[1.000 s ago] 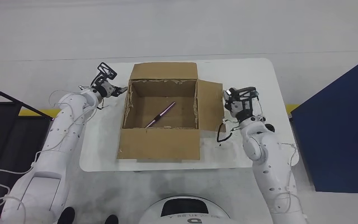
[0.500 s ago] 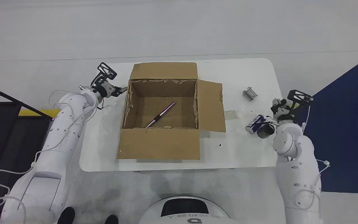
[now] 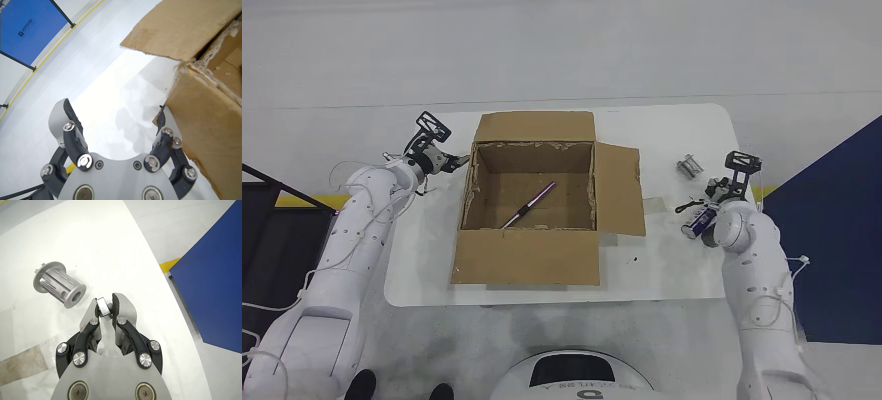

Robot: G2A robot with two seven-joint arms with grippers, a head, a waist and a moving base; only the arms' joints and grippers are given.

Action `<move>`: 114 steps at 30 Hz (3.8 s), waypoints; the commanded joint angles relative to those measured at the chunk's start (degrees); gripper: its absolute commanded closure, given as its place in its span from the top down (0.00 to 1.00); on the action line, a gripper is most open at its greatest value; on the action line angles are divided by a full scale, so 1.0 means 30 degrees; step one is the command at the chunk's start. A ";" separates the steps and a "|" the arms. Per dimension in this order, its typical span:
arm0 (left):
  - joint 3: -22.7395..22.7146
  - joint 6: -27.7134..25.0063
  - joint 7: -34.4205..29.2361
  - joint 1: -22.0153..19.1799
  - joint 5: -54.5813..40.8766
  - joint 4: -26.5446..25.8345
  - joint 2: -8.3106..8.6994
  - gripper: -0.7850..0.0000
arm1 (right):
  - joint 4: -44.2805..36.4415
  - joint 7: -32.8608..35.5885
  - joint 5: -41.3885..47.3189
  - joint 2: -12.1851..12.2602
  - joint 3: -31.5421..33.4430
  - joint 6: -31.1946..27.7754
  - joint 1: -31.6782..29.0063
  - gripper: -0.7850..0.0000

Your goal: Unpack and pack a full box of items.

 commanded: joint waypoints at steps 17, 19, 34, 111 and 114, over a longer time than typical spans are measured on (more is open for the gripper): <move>0.0000 0.0000 0.0000 0.0000 0.0000 0.0000 0.0000 1.00 | -0.4379 -0.0988 0.1045 0.0156 0.0669 -0.1272 -0.2753 0.40; 0.0000 0.0000 0.0000 0.0000 0.0000 0.0000 0.0000 1.00 | -0.5890 -0.1449 0.1472 0.0174 0.0966 -0.1656 -0.3764 0.40; 0.0000 0.0000 0.0000 0.0000 0.0000 0.0000 0.0000 1.00 | -1.2063 -0.3485 0.3642 0.0374 -0.0662 -1.0248 -0.7140 1.00; 0.0000 0.0000 0.0000 0.0000 0.0000 0.0000 0.0000 1.00 | 1.7587 0.2460 0.0255 -1.1411 -2.6639 -1.7078 1.6714 0.69; 0.0000 0.0000 0.0000 0.0000 0.0000 0.0000 0.0000 1.00 | 1.8545 0.2493 0.0139 -1.1899 -2.6737 -1.7068 1.6763 0.66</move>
